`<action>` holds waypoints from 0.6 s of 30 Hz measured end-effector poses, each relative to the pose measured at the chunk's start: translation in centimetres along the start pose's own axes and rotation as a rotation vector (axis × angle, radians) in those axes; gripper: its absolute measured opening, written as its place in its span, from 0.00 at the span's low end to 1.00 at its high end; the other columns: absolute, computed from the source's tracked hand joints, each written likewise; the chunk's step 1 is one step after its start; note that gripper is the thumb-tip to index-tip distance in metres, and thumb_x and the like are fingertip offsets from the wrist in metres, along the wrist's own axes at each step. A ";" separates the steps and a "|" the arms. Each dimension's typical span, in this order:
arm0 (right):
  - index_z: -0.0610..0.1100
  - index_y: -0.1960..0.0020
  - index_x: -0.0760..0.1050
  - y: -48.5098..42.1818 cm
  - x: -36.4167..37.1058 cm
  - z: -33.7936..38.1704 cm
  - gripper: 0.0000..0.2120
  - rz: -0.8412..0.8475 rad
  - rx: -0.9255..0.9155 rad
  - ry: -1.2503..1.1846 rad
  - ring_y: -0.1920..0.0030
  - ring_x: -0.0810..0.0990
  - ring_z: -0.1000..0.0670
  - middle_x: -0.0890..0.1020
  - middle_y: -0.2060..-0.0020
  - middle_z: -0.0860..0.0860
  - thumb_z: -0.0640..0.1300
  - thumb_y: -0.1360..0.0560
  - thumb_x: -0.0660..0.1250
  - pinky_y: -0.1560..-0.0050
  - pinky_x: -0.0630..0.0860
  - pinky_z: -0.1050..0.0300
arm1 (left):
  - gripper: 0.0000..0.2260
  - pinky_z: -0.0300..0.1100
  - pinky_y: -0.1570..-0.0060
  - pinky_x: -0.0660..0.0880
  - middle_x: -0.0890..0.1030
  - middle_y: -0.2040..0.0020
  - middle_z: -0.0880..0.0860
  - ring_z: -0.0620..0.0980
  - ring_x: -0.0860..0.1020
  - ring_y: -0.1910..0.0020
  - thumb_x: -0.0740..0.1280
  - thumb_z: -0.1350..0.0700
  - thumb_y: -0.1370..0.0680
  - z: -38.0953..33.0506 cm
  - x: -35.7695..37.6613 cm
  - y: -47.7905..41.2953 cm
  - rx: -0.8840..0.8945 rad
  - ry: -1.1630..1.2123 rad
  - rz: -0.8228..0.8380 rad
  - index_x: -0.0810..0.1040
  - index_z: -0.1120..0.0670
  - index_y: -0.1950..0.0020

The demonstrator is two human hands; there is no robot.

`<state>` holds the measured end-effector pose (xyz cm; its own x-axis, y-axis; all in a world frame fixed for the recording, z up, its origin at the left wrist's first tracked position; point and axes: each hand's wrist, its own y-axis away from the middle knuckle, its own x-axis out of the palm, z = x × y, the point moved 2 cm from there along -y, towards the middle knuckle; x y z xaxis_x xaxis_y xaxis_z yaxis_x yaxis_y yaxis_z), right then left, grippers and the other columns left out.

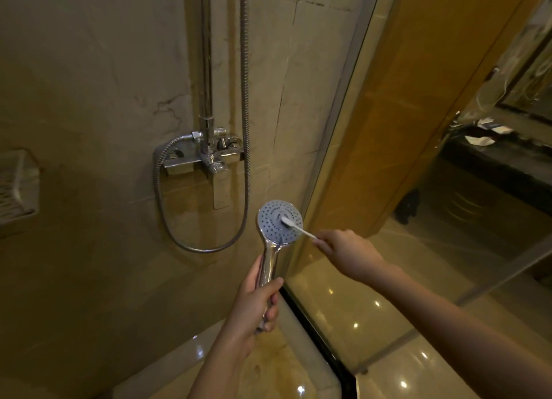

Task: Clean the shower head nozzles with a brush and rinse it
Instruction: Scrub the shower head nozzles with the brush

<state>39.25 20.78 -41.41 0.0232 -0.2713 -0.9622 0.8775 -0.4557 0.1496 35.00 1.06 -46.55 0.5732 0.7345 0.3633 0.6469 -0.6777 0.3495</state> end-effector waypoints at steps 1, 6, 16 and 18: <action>0.49 0.55 0.74 0.1 0.0 0.1 0.15 -0.003 0.009 -0.013 0.67 0.77 0.52 0.77 0.66 0.52 0.55 0.19 0.54 0.62 0.78 0.54 | 0.28 0.30 0.84 0.56 0.68 0.75 0.49 0.42 0.63 0.82 0.63 0.63 0.23 0.1 -0.1 -0.1 -0.010 0.012 0.002 0.62 0.39 0.29; 0.49 0.57 0.72 0.4 0.8 0.5 0.15 -0.001 0.004 0.005 0.62 0.78 0.49 0.77 0.65 0.52 0.56 0.19 0.53 0.60 0.78 0.49 | 0.27 0.30 0.86 0.57 0.69 0.75 0.49 0.42 0.63 0.82 0.63 0.63 0.23 0.4 -0.2 0.2 -0.027 0.074 0.004 0.63 0.39 0.30; 0.52 0.61 0.70 1.1 1.5 0.4 0.15 0.016 0.029 -0.114 0.65 0.76 0.53 0.76 0.66 0.53 0.55 0.19 0.54 0.59 0.78 0.52 | 0.20 0.29 0.85 0.55 0.67 0.75 0.49 0.41 0.61 0.84 0.61 0.64 0.23 -0.8 -0.4 1.0 0.000 0.139 0.002 0.71 0.37 0.46; 0.52 0.62 0.70 1.2 1.1 0.4 0.15 0.004 0.028 -0.148 0.66 0.76 0.52 0.76 0.67 0.52 0.54 0.19 0.54 0.61 0.76 0.53 | 0.22 0.29 0.86 0.56 0.67 0.75 0.50 0.41 0.62 0.84 0.61 0.64 0.23 -1.1 -0.4 1.1 0.012 0.127 0.002 0.69 0.37 0.41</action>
<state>40.13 19.64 -42.24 -0.0462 -0.3939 -0.9180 0.8637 -0.4775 0.1615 34.90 -0.02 -45.38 0.5065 0.7224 0.4707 0.6524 -0.6780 0.3386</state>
